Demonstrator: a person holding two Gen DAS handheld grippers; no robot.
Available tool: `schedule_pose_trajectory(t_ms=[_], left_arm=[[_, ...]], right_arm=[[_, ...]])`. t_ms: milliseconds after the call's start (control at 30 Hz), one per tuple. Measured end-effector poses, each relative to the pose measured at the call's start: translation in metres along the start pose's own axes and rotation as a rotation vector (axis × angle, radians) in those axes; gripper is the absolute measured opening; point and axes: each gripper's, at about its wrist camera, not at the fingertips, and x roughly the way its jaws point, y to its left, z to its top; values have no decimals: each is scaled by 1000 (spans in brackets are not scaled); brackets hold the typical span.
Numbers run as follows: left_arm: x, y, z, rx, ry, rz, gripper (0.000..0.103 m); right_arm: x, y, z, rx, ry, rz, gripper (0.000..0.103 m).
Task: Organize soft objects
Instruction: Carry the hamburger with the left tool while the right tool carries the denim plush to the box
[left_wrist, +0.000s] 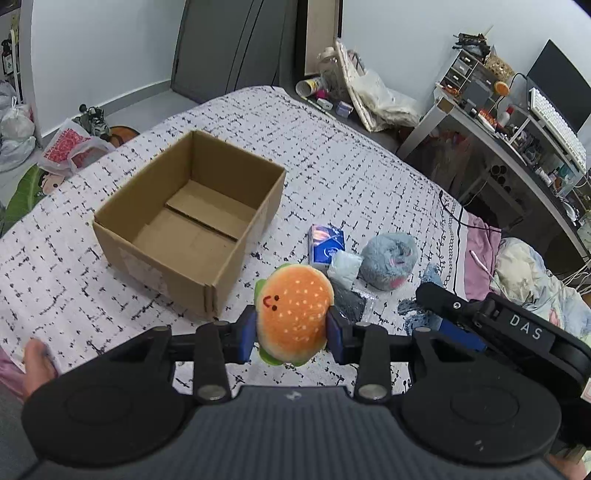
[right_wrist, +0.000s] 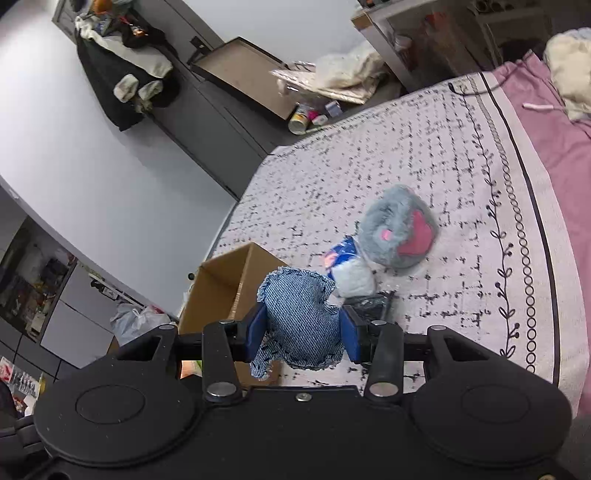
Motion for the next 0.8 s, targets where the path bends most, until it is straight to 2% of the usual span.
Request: schedule_pose_trajectory(t_ms=[800], left_arm=[[-22, 41, 44, 29, -72, -11, 39]], right_arm=[[11, 75, 9, -97, -64, 52, 42]])
